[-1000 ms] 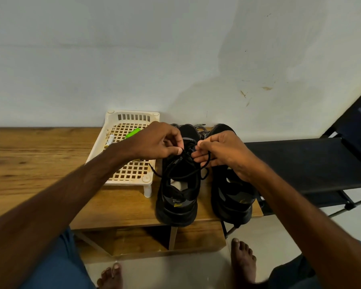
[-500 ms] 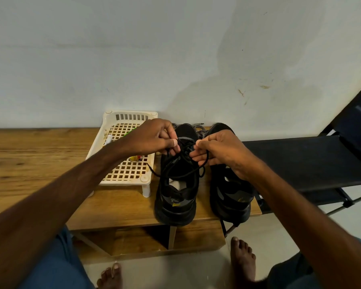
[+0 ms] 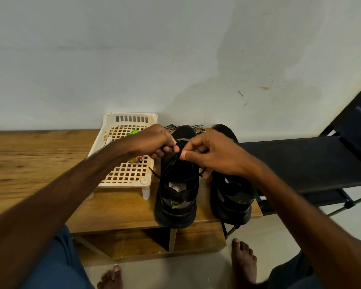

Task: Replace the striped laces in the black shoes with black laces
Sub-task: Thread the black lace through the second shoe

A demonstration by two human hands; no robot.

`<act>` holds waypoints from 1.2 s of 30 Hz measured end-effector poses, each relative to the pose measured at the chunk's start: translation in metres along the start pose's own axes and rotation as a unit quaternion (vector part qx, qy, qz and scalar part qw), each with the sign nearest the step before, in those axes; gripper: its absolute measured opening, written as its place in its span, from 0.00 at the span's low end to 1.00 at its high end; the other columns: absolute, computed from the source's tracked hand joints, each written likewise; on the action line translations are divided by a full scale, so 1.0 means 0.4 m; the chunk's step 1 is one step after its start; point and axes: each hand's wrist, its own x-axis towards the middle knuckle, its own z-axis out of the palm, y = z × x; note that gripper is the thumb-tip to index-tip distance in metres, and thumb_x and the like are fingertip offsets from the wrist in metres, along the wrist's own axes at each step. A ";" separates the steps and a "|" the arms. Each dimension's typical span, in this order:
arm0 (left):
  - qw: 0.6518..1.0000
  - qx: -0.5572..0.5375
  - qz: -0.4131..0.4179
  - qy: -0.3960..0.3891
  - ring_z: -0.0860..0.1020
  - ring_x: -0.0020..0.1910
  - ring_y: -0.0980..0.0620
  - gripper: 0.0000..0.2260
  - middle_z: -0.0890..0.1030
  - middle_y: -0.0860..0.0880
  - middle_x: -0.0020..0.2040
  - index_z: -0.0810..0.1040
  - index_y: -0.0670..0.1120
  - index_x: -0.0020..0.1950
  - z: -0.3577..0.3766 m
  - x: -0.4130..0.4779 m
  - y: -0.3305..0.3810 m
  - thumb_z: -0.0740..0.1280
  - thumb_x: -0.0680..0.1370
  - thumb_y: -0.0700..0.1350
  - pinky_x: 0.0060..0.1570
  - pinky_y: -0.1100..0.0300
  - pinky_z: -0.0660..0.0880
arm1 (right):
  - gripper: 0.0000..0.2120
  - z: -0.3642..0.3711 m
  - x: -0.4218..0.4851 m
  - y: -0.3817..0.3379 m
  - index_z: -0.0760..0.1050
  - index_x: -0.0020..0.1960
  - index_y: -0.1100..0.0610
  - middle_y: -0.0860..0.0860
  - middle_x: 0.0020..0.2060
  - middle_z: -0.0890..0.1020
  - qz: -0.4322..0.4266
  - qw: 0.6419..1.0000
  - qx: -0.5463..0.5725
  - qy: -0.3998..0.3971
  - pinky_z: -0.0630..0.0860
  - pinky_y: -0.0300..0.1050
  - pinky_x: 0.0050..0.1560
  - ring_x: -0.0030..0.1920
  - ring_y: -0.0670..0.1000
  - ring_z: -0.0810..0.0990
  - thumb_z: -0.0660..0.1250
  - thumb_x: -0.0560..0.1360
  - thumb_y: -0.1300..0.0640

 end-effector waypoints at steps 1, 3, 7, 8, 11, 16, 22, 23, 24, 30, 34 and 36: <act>1.000 -0.018 -0.022 0.012 0.66 0.23 0.58 0.14 0.71 0.53 0.28 0.84 0.44 0.42 0.007 0.004 0.001 0.62 0.83 0.41 0.23 0.66 0.63 | 0.07 0.004 0.002 -0.007 0.85 0.53 0.54 0.51 0.30 0.80 -0.020 0.999 -0.037 -0.010 0.82 0.43 0.36 0.32 0.51 0.81 0.70 0.81 0.54; 0.997 -0.051 -0.056 0.033 0.62 0.23 0.58 0.18 0.67 0.54 0.27 0.84 0.49 0.33 0.019 0.009 0.002 0.63 0.81 0.42 0.22 0.66 0.60 | 0.07 0.015 0.009 -0.019 0.86 0.53 0.53 0.50 0.33 0.82 -0.055 0.991 -0.123 -0.011 0.76 0.42 0.37 0.34 0.50 0.79 0.70 0.81 0.54; 0.992 -0.092 -0.071 0.050 0.61 0.23 0.58 0.19 0.66 0.54 0.27 0.78 0.50 0.26 0.024 0.009 0.003 0.66 0.77 0.40 0.21 0.65 0.58 | 0.07 0.015 0.016 -0.033 0.86 0.55 0.53 0.45 0.39 0.83 -0.078 0.982 -0.173 0.009 0.73 0.35 0.41 0.40 0.46 0.80 0.69 0.81 0.55; 0.992 -0.094 -0.065 0.051 0.61 0.23 0.58 0.18 0.67 0.54 0.26 0.77 0.50 0.26 0.022 0.008 0.005 0.67 0.77 0.40 0.21 0.65 0.58 | 0.07 0.009 0.018 -0.032 0.86 0.54 0.54 0.43 0.38 0.81 -0.084 0.980 -0.177 0.022 0.71 0.31 0.40 0.41 0.45 0.79 0.70 0.80 0.55; 0.994 -0.086 -0.056 0.042 0.62 0.25 0.57 0.12 0.68 0.53 0.27 0.81 0.47 0.32 0.009 0.004 0.002 0.70 0.76 0.40 0.23 0.65 0.59 | 0.06 -0.010 0.029 -0.021 0.87 0.52 0.52 0.42 0.39 0.82 -0.069 0.980 -0.171 0.071 0.72 0.30 0.41 0.42 0.42 0.80 0.71 0.80 0.54; 0.996 -0.080 -0.046 -0.011 0.64 0.26 0.59 0.09 0.72 0.54 0.27 0.87 0.41 0.52 -0.011 -0.008 -0.005 0.74 0.76 0.45 0.25 0.67 0.59 | 0.05 -0.024 0.040 0.014 0.87 0.48 0.55 0.43 0.35 0.85 -0.030 0.988 -0.092 0.120 0.77 0.30 0.39 0.37 0.41 0.84 0.74 0.78 0.55; 0.999 -0.038 -0.026 -0.017 0.68 0.30 0.57 0.16 0.75 0.55 0.29 0.88 0.46 0.51 -0.015 -0.020 -0.005 0.78 0.69 0.54 0.29 0.65 0.64 | 0.04 0.001 0.056 0.029 0.86 0.50 0.59 0.49 0.36 0.87 0.012 0.992 0.037 0.118 0.77 0.34 0.32 0.36 0.45 0.87 0.74 0.78 0.58; 0.999 -0.014 -0.028 0.006 0.72 0.35 0.56 0.16 0.79 0.55 0.31 0.89 0.48 0.49 -0.010 -0.022 -0.004 0.78 0.68 0.56 0.33 0.63 0.68 | 0.05 0.004 0.058 0.029 0.86 0.50 0.59 0.50 0.36 0.87 0.017 0.992 0.047 0.120 0.77 0.34 0.32 0.36 0.45 0.87 0.74 0.78 0.58; 0.999 0.006 -0.028 0.034 0.76 0.41 0.55 0.14 0.82 0.56 0.34 0.89 0.50 0.47 -0.003 -0.022 -0.003 0.79 0.67 0.56 0.37 0.62 0.70 | 0.05 0.007 0.060 0.030 0.86 0.50 0.59 0.50 0.36 0.87 0.022 0.991 0.056 0.122 0.77 0.34 0.32 0.36 0.46 0.87 0.74 0.78 0.58; 0.980 0.130 0.067 0.137 0.77 0.29 0.64 0.02 0.82 0.58 0.29 0.88 0.52 0.39 0.023 -0.024 0.006 0.79 0.71 0.46 0.37 0.64 0.69 | 0.05 0.018 0.065 0.033 0.86 0.51 0.59 0.52 0.39 0.88 0.060 0.988 0.097 0.103 0.79 0.38 0.35 0.37 0.46 0.85 0.72 0.79 0.59; 0.938 0.229 0.128 0.227 0.74 0.23 0.63 0.01 0.75 0.63 0.21 0.87 0.54 0.40 0.065 -0.039 0.023 0.77 0.71 0.48 0.33 0.65 0.70 | 0.06 0.020 0.069 0.034 0.86 0.52 0.59 0.53 0.41 0.88 0.093 0.985 0.117 0.086 0.80 0.40 0.36 0.38 0.47 0.84 0.70 0.80 0.61; 0.921 0.255 0.127 0.266 0.75 0.23 0.61 0.04 0.73 0.60 0.20 0.88 0.53 0.44 0.088 -0.046 0.032 0.76 0.71 0.50 0.34 0.63 0.73 | 0.06 0.018 0.071 0.036 0.86 0.51 0.57 0.56 0.43 0.88 0.107 0.983 0.124 0.079 0.79 0.43 0.38 0.40 0.52 0.83 0.71 0.79 0.60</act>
